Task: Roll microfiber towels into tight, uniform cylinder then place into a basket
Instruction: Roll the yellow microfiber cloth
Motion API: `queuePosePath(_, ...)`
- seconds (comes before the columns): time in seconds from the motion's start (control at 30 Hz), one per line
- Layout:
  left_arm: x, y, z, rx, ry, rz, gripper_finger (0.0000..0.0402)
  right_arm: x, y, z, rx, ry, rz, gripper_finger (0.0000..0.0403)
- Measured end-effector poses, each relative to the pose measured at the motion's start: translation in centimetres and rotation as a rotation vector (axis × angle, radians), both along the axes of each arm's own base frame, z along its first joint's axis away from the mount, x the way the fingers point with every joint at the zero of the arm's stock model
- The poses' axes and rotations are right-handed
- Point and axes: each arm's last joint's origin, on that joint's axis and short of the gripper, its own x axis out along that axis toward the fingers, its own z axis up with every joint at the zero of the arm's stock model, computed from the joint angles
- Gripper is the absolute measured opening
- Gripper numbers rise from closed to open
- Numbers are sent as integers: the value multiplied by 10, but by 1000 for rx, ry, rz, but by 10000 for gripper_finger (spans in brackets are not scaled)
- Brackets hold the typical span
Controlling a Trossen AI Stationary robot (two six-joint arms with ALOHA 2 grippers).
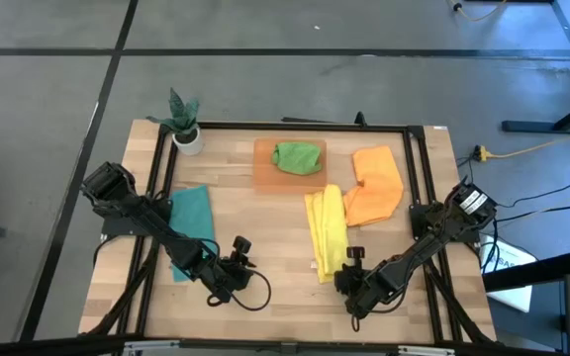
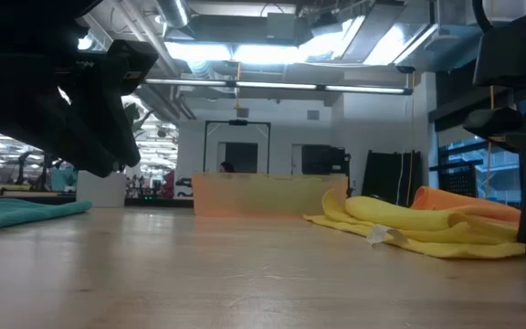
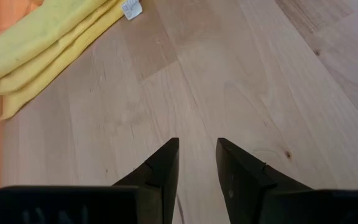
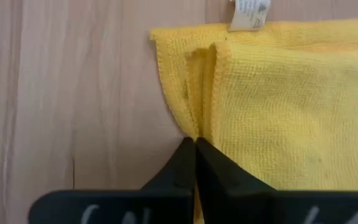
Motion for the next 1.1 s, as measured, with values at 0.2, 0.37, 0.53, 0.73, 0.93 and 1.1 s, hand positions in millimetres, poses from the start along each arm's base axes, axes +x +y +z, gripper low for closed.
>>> queuePosePath(0.2,0,0,0,0,0,0,98,11,8,35,-35,46,-8,3)
queuePosePath(0.37,0,0,0,-1,-1,-1,98,20,7,59,-72,65,-29,2)
queuePosePath(0.53,0,-1,0,-17,10,-14,98,30,-6,65,-95,74,-76,1)
queuePosePath(0.73,0,-1,0,-19,11,-16,98,42,-29,63,-127,107,-102,1)
queuePosePath(0.93,0,-1,0,-19,11,-15,98,45,-55,50,-158,161,-157,0)
queuePosePath(1.1,0,-1,0,-16,11,-18,98,46,-72,36,-170,180,-161,0)
